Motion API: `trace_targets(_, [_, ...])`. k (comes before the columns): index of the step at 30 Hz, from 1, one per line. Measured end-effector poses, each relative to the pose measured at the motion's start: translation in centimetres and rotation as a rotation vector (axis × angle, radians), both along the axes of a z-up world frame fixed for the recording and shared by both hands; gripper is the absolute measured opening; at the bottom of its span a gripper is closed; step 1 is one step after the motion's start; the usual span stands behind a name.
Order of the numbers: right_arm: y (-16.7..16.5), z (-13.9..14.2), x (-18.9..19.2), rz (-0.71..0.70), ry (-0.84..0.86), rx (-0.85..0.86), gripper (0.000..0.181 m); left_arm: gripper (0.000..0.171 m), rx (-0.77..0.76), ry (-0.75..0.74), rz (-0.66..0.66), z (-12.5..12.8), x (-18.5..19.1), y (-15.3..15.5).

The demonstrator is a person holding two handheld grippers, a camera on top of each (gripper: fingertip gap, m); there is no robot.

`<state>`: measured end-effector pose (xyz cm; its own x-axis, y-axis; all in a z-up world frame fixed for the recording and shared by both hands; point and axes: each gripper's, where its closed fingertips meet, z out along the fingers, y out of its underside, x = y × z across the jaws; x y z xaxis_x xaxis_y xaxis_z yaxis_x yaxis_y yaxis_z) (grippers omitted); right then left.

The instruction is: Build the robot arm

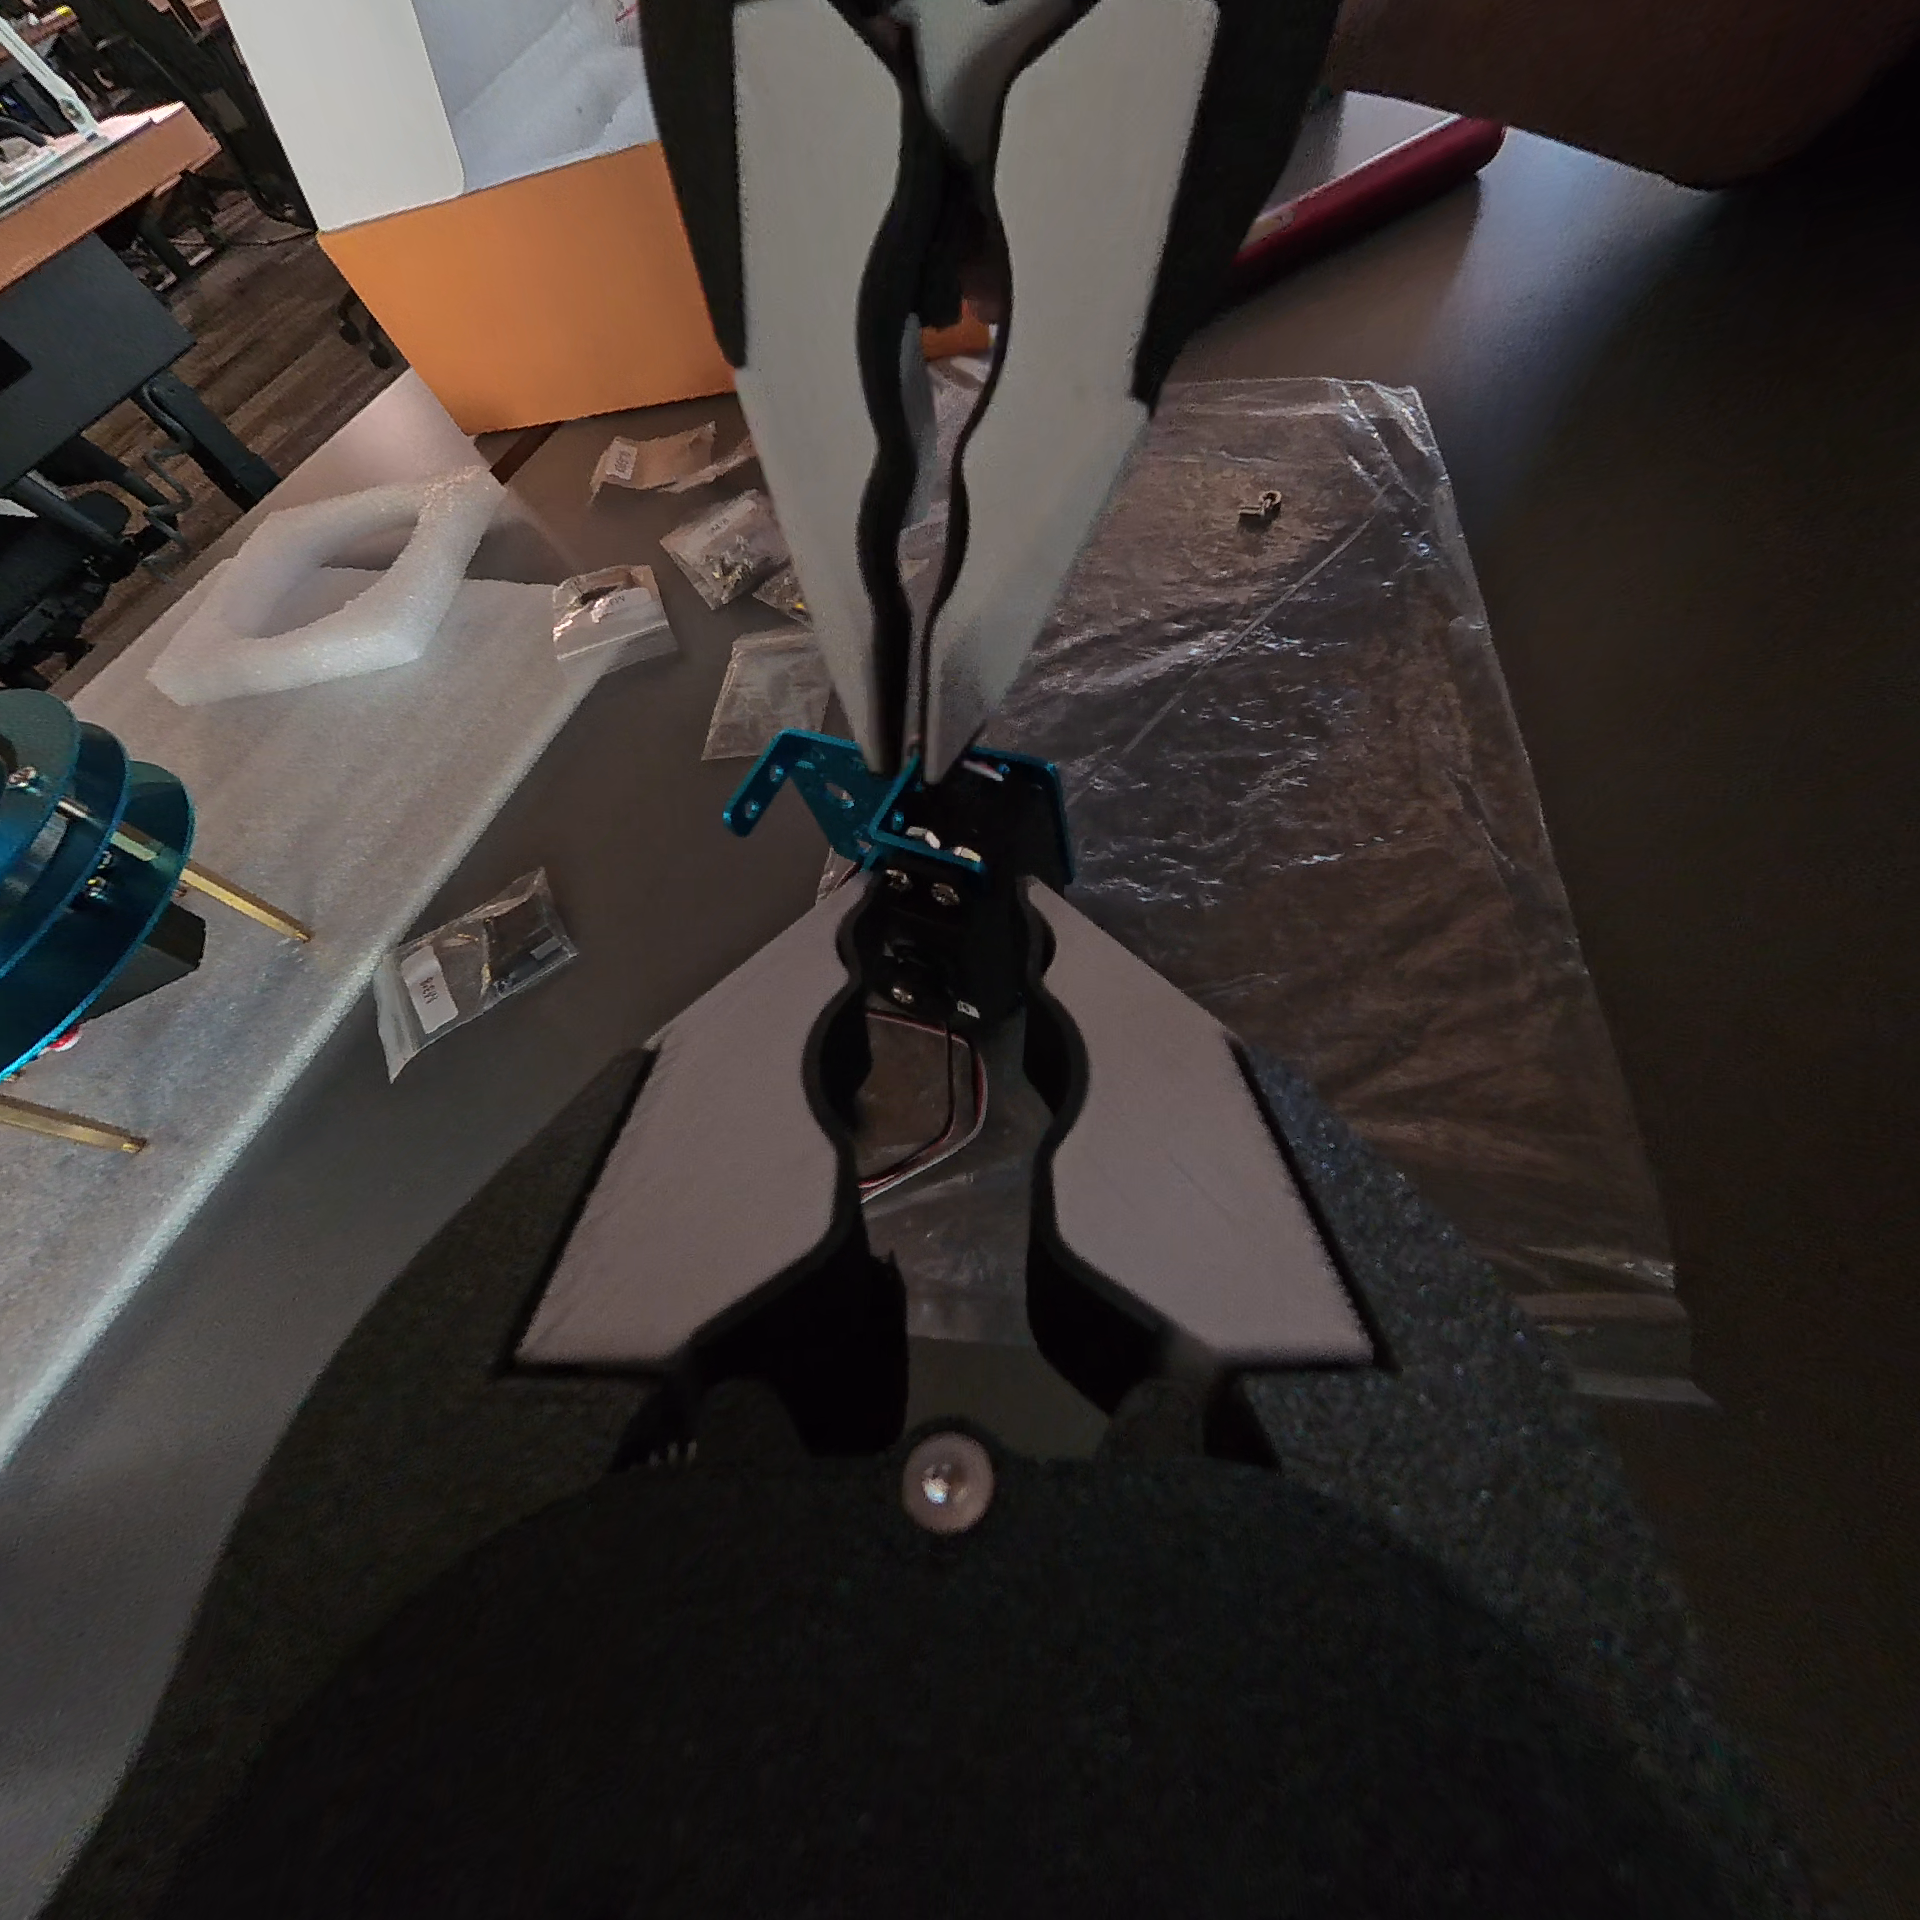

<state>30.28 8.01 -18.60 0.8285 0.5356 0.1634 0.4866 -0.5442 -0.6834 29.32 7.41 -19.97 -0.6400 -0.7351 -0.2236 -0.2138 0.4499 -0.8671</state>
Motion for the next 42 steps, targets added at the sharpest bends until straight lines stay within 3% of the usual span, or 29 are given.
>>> trace_targets(3, [0.3,-0.3,0.8,-0.052,-0.004,-0.015,0.008,0.023,0.003,-0.004,0.015,0.0,0.2,0.0])
trace_targets(11, [0.2,-1.2,-0.2,-0.029,0.069,-0.071,0.015,0.022,0.028,-0.026,0.034,-0.1,0.2,-0.1])
trace_targets(42, [0.3,-1.1,-0.3,-0.049,0.292,-0.153,0.014,0.022,0.017,-0.021,0.026,-0.1,0.2,-0.1])
